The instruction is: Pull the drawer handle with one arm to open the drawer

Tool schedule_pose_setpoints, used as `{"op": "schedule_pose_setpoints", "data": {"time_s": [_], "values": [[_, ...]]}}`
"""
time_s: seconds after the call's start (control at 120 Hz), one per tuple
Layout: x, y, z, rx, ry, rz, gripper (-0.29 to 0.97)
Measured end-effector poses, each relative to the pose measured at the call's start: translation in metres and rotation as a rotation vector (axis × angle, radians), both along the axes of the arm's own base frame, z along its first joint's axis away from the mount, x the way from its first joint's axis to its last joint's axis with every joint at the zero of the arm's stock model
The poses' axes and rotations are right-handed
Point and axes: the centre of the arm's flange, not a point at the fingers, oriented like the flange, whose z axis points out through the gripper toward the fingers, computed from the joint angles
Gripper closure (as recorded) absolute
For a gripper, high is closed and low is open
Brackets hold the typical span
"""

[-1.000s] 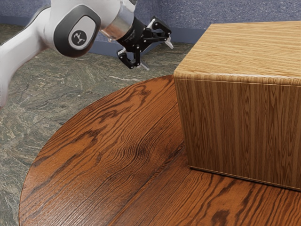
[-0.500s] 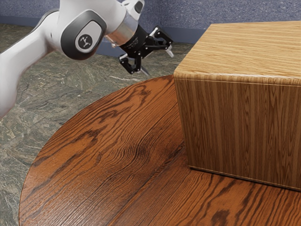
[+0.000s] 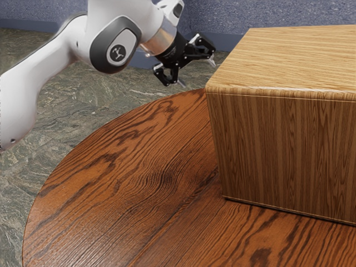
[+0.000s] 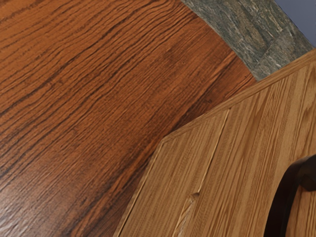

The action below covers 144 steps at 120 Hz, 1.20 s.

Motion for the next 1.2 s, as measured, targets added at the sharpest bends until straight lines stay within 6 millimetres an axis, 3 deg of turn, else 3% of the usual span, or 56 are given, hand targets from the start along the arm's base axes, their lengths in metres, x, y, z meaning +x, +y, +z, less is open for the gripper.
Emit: {"op": "schedule_pose_setpoints", "data": {"time_s": [0.258, 0.425, 0.508, 0.608, 0.808, 0.958, 1.2], "values": [[0.005, -0.002, -0.011, -0.015, 0.012, -0.033, 0.00], [-0.001, 0.032, -0.010, -0.109, 0.018, -0.090, 0.00], [0.001, 0.037, -0.013, -0.181, 0.011, -0.150, 0.00], [-0.002, 0.042, -0.003, -0.209, -0.012, -0.183, 0.00], [-0.009, 0.084, 0.022, -0.332, -0.062, -0.198, 0.00], [0.005, 0.053, 0.021, -0.284, -0.085, -0.248, 0.00], [0.015, 0.042, 0.007, -0.170, -0.083, -0.253, 0.00]]}}
